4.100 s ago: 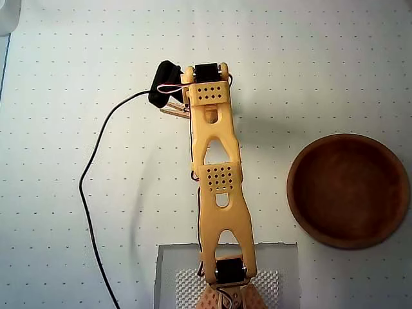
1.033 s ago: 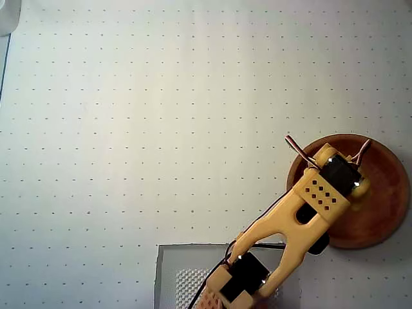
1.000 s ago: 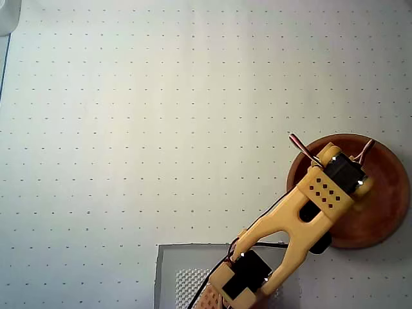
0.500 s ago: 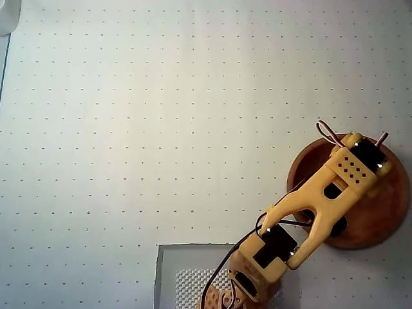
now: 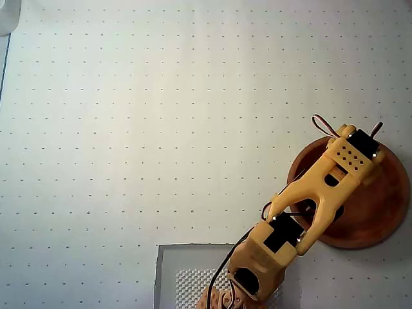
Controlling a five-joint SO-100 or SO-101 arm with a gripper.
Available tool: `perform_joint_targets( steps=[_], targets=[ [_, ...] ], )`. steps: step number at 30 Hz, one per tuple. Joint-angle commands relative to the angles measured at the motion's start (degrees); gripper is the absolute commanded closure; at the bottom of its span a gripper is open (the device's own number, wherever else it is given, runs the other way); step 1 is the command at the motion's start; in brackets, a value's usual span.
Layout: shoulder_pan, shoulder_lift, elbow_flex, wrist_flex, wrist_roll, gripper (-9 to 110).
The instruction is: Grasp a clothespin and put it in the bowl.
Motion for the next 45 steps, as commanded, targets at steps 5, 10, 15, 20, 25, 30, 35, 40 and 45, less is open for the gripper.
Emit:
perform_joint_targets(
  steps=[5,10,15,20,25,30,35,40,45],
  targets=[
    [0.09,-4.48,-7.38,-0.53,0.44,105],
    [2.29,-7.56,-10.99,-0.53,0.44,104],
    [2.9,-7.82,-11.95,-0.53,0.44,103],
    [2.72,-7.56,-11.95,-0.62,0.44,87],
    [2.29,-7.47,-11.95,-0.62,0.44,73],
    [2.02,-3.96,-12.04,-0.53,0.44,69],
    [0.09,5.1,-11.16,0.09,0.44,69],
    [-3.34,12.3,-11.07,0.18,3.96,69],
    [-9.4,18.98,-11.07,0.18,8.26,69]
  ],
)
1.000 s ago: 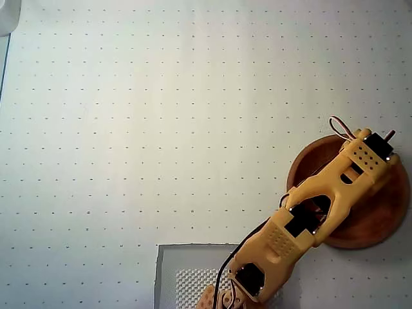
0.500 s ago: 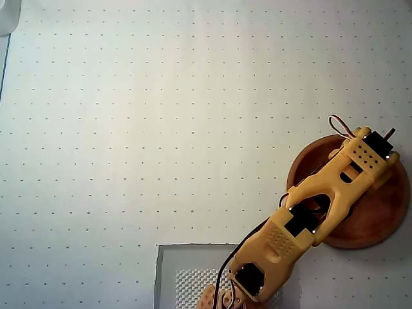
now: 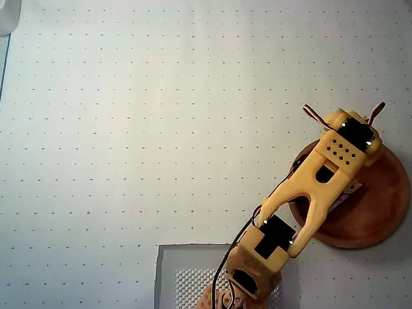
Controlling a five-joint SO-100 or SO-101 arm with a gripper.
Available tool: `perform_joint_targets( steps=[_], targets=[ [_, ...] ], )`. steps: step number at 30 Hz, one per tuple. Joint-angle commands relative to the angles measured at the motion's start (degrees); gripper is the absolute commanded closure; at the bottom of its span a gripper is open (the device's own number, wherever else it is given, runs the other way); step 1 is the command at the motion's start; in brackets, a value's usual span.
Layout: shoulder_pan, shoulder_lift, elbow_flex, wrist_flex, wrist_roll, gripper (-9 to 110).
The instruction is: Grasp a clothespin and put it in the bowl.
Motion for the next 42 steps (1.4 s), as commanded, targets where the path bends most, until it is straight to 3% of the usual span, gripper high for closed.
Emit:
perform_joint_targets(
  steps=[1,9,22,35,42],
  targets=[
    [-4.22,10.02,-2.64,0.26,3.08,69],
    [-14.68,18.63,-1.32,3.16,13.18,72],
    [-31.29,24.35,5.89,8.88,36.47,106],
    [-42.8,26.46,8.79,4.92,69.79,105],
    [-43.33,37.53,18.37,-4.75,77.52,105]
  ],
)
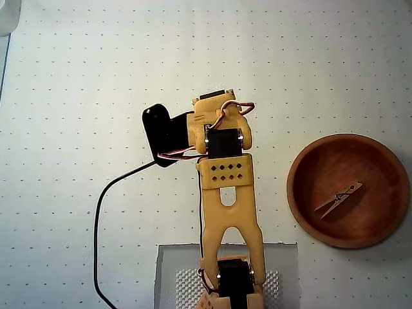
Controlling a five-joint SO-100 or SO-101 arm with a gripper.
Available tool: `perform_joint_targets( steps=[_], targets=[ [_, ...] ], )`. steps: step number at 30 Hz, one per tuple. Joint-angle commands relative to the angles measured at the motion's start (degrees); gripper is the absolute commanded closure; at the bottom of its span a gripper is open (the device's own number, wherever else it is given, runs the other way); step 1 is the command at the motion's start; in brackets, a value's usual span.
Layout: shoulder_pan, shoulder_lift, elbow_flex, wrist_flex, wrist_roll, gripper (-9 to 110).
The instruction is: Grasp a clothespin and put it in the bowl.
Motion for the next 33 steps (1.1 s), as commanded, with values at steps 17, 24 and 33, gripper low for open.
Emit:
perform_joint_targets(
  steps=[17,24,33],
  targets=[
    [0.7,40.34,42.36,-31.99,2.37,105],
    [0.62,52.03,57.39,-39.2,2.37,105],
    [0.62,63.72,72.07,-40.25,2.37,105]
  ],
)
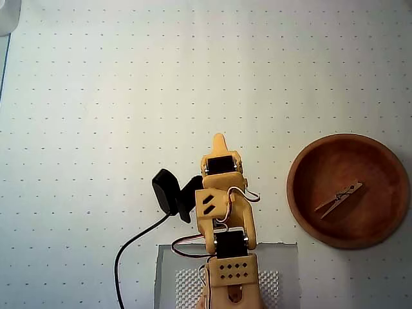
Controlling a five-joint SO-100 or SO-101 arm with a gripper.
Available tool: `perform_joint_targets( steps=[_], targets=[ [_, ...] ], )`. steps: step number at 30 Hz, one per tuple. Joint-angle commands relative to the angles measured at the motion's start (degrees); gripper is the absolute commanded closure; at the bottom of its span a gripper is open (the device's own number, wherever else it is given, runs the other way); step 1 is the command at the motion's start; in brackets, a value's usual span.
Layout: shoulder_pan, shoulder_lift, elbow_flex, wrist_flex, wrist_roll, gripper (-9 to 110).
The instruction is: Grasp a clothespin and put it in the bowl.
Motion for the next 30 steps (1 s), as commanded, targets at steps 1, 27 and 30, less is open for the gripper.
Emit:
perform_joint_targets(
  steps=[1,27,30],
  targets=[
    [0.09,5.8,2.72,-1.49,0.79,105],
    [5.62,18.63,14.77,12.74,0.79,105],
    [5.71,18.72,14.77,16.0,0.62,105]
  ],
)
